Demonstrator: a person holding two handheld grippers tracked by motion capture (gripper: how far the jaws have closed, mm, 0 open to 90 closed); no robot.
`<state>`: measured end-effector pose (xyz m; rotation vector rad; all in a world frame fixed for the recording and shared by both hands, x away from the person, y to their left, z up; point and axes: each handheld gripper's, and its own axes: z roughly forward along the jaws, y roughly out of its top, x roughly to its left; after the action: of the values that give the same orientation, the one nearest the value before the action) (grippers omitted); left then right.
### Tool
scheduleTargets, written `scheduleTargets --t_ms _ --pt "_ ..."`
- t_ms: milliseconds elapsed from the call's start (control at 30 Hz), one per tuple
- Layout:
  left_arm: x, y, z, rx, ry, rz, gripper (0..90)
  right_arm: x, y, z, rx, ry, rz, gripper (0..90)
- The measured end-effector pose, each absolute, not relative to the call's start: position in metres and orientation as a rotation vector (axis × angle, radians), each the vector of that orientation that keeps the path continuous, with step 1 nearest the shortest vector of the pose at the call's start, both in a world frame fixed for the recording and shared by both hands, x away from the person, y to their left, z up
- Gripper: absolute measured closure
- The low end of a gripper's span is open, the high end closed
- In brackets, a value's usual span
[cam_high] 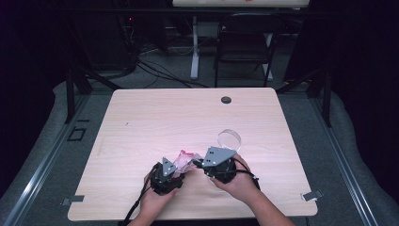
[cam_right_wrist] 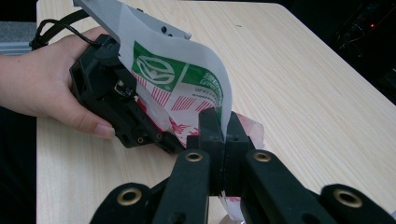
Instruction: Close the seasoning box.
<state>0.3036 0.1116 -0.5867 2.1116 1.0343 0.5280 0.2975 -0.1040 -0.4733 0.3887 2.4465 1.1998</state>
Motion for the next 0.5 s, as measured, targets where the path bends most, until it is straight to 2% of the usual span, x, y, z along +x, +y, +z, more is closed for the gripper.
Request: scheduleTargets --t_ms 500 --pt "0.3000 0.1103 -0.5810 2.148 0.982 0.592 56.0 0.2970 -0.1052 -0.4719 0.401 2.439 1.217 90.0"
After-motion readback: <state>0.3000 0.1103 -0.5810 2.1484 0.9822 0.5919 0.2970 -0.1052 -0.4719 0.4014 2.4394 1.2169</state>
